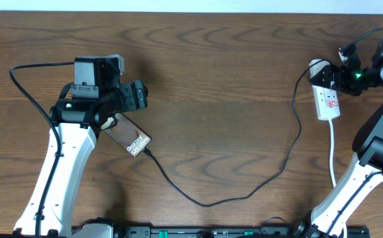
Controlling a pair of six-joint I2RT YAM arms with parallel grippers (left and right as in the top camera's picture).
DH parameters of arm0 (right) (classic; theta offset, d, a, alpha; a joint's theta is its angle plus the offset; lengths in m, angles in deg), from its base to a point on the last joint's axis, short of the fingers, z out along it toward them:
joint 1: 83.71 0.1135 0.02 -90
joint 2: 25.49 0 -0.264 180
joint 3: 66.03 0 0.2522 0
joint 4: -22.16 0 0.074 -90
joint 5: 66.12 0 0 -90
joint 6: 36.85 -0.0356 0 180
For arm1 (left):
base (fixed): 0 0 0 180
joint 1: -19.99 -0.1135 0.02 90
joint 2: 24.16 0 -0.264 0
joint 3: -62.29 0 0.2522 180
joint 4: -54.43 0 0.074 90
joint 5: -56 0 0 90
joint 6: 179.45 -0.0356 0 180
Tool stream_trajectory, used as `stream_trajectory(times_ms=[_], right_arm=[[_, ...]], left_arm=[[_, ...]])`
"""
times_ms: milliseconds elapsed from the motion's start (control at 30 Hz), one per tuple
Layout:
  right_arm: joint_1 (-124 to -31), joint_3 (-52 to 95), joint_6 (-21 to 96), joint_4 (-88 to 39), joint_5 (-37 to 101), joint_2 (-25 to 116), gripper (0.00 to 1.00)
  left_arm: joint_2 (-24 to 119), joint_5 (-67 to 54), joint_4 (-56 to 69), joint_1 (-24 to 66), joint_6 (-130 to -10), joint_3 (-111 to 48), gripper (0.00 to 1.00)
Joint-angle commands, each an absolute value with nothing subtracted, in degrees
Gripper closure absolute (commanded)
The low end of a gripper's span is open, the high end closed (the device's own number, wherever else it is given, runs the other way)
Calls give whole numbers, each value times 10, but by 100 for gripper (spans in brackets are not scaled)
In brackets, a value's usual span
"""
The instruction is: Plug charger to phone and switch on socket
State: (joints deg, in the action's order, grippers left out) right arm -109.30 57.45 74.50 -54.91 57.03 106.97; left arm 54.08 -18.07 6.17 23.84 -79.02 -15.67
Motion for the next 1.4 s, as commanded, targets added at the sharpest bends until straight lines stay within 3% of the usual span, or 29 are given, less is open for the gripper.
stream_trajectory(times_ms=[0,1367], right_arm=[[-1086,575,746,-543,567,1071,1],[-1084,565,664,-538,616,1073,1]], left_arm=[[539,-189,59,239,-798,-170,13],[539,-189,53,239,-798,-169,13]])
